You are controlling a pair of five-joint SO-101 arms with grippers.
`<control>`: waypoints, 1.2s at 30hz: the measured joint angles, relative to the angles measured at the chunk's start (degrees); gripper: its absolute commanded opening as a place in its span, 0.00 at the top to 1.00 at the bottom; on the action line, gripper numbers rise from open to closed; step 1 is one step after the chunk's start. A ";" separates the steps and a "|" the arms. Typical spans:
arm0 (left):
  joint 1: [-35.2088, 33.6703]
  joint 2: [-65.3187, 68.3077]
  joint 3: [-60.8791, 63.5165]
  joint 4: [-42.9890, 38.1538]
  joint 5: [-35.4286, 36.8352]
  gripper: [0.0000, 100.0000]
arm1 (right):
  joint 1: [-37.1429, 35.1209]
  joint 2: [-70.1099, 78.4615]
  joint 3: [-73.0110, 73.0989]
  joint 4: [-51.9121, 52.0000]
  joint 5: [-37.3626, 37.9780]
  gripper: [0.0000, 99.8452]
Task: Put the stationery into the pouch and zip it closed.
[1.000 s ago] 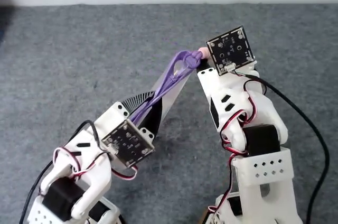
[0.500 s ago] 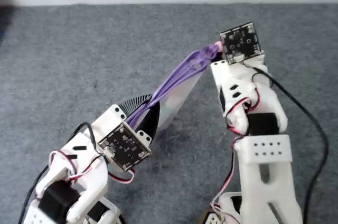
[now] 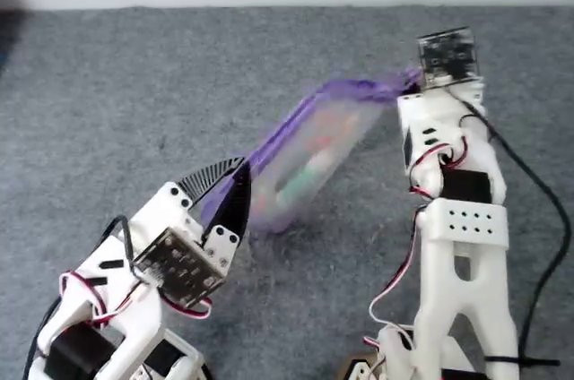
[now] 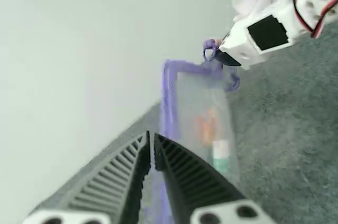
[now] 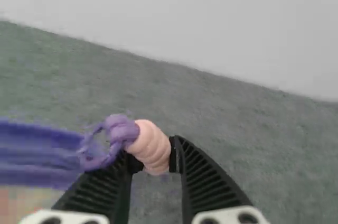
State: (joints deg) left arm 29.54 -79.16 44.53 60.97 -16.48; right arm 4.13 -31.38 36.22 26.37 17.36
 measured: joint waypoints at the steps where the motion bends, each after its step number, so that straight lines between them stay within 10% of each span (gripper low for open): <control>1: -0.09 0.18 0.00 0.00 0.00 0.99 | 0.18 0.00 0.00 0.00 0.00 0.99; 16: -0.79 -0.53 -0.18 0.00 0.18 0.86 | -2.90 -2.46 0.44 0.00 0.00 0.99; 26: -15.47 -0.53 -0.18 0.00 4.04 0.82 | -2.46 -6.07 7.38 11.69 4.13 0.77; 36: -24.26 -0.53 6.86 0.00 4.22 0.82 | -2.73 -12.48 7.38 16.97 -3.43 0.77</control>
State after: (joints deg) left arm 5.27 -79.69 51.38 60.97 -12.26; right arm 1.41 -43.87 43.60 43.34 13.93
